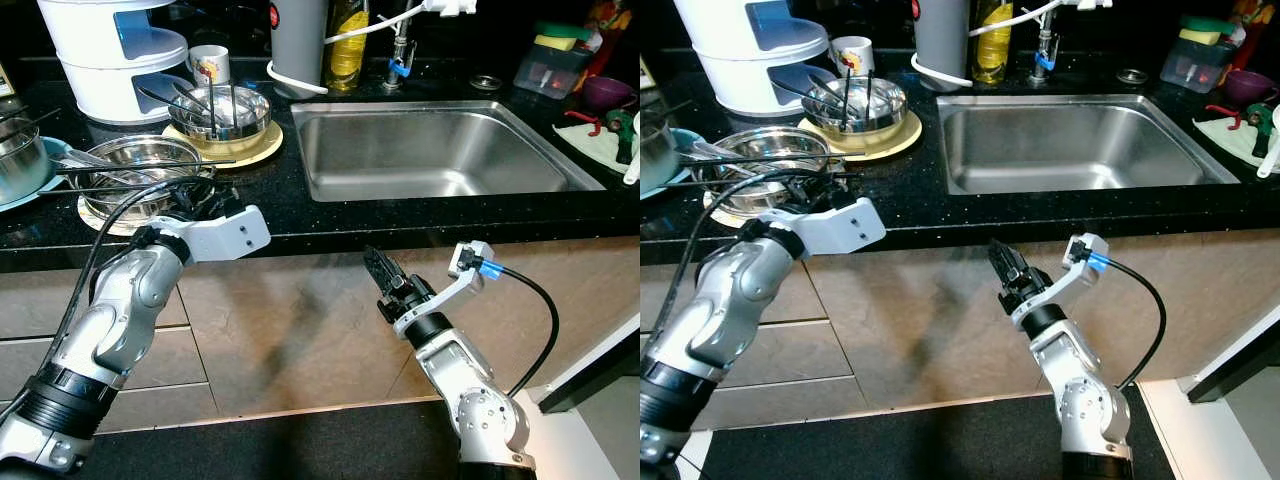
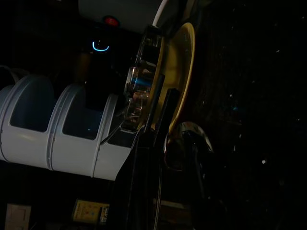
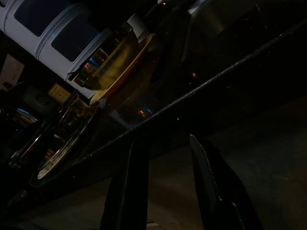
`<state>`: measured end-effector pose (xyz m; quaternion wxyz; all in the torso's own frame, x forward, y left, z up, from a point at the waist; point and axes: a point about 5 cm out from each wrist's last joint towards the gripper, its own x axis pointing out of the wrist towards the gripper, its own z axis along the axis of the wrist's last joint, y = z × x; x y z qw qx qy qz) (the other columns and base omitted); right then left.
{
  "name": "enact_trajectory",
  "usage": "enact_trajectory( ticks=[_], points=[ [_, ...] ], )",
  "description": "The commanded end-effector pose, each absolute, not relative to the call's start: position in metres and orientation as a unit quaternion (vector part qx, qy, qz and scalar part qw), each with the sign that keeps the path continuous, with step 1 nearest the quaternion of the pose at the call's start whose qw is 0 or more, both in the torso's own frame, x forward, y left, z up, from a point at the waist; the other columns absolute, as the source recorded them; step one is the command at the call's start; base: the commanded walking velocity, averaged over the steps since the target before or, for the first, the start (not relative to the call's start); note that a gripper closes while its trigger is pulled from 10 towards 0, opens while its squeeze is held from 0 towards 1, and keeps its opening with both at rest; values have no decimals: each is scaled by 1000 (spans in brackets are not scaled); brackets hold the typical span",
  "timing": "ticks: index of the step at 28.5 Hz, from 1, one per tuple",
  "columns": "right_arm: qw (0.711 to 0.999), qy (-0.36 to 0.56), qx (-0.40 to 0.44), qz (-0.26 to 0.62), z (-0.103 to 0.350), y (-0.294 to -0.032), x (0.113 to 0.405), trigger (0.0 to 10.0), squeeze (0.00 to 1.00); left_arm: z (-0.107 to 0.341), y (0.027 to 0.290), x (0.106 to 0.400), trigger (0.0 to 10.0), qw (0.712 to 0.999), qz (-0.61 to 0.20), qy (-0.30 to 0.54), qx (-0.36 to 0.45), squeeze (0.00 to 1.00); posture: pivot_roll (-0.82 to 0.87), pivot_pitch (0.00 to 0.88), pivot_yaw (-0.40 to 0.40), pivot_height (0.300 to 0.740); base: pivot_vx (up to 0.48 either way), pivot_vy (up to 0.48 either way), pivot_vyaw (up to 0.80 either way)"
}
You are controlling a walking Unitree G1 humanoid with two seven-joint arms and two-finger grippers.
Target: Kitchen organization
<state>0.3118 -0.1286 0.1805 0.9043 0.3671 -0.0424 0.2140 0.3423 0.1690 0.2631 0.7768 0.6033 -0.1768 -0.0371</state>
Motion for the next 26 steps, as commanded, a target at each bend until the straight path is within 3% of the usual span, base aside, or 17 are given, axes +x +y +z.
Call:
enact_trajectory(
  ticks=[1,3,4,7,14,15,16,17,26],
  points=[
    [904,-38,373,207,177,-130,309,10000,0,267,167,343,10000,762,-40,-184,619,0,-82,169,-39,740,0,0,0],
    [903,-38,374,206,177,-130,309,10000,0,268,168,343,10000,777,-48,-184,600,39,-82,170,-39,740,0,0,0],
    [903,-37,375,206,177,-130,309,10000,0,268,168,343,10000,785,-52,-183,589,996,-82,170,-39,740,0,0,0],
    [903,-37,375,206,177,-130,309,10000,0,269,168,344,10000,791,-56,-183,582,1000,-82,170,-39,740,0,0,0],
    [903,-34,372,210,176,-128,309,10000,0,271,169,346,10000,783,-47,-179,594,1000,-81,173,-40,740,0,0,0],
    [903,-33,372,212,176,-127,309,10000,0,270,170,347,10000,780,-45,-177,598,886,-81,173,-40,740,0,0,0],
    [904,-31,370,214,176,-126,309,10000,0,270,170,348,10000,778,-44,-175,602,35,-80,172,-42,740,0,0,0],
    [904,-30,367,217,176,-125,309,10000,0,269,170,350,10000,777,-43,-173,604,0,-80,172,-42,740,0,0,0],
    [918,-29,283,276,186,-103,304,10000,0,264,172,363,10000,767,-45,-144,624,0,-85,178,-33,740,0,0,0]
  ],
)
